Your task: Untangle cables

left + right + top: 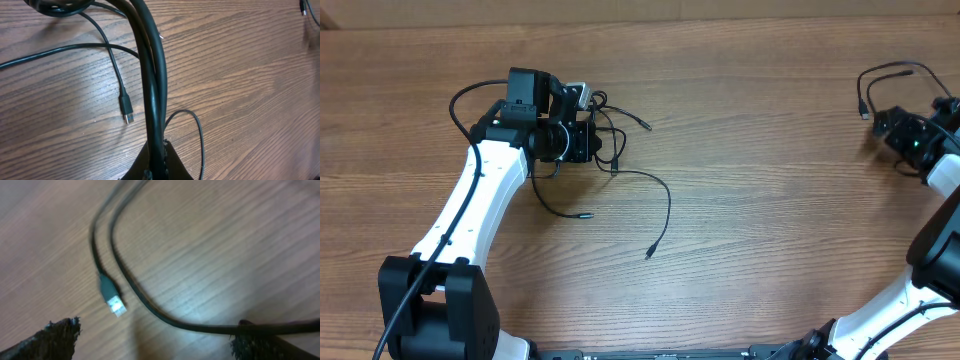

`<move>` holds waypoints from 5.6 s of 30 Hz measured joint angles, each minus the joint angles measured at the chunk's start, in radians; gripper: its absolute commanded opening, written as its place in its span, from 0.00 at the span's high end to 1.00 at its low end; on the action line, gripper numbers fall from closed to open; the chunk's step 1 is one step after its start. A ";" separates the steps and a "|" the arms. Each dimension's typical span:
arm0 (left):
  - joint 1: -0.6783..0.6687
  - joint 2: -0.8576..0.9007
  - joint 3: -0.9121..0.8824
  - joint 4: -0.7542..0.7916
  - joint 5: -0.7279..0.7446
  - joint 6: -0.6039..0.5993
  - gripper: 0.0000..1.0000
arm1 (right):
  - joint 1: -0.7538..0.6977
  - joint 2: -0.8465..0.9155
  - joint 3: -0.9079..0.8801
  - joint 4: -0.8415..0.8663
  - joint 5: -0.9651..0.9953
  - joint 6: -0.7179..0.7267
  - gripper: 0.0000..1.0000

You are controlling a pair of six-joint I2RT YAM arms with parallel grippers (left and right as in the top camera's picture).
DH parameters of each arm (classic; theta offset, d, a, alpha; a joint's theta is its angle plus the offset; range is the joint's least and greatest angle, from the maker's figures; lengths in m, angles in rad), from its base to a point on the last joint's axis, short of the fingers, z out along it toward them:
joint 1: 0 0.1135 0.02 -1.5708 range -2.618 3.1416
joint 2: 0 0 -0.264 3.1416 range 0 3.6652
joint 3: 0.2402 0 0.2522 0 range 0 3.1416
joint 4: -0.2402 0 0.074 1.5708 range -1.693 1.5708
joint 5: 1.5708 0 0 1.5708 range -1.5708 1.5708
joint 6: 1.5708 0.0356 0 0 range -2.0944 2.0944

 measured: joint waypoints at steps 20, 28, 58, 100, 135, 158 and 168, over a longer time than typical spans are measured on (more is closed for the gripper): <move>0.000 0.000 0.000 -0.002 0.003 0.000 0.96 | -0.002 0.177 0.098 0.328 0.082 0.120 0.00; 0.000 0.000 0.000 -0.012 0.003 -0.004 0.96 | -0.018 0.158 0.159 -0.023 0.031 0.108 0.00; -0.013 0.000 0.000 -0.033 0.483 0.244 0.96 | 0.041 -0.562 0.126 -0.838 -0.502 0.051 0.00; -0.303 0.000 -0.001 0.126 0.777 0.852 0.96 | 0.558 -0.702 0.126 -1.111 -0.476 0.769 0.27; -0.271 0.000 -0.002 0.470 0.986 0.587 0.00 | 0.564 -0.702 0.126 -0.979 -0.107 0.454 0.96; -0.229 -0.003 -0.004 0.847 0.456 -0.131 0.00 | 0.667 -0.702 0.126 -1.030 -0.755 -0.405 0.96; -0.200 -0.003 -0.005 1.033 0.642 -0.486 0.00 | 0.687 -0.702 0.126 -1.013 -0.597 -0.408 0.96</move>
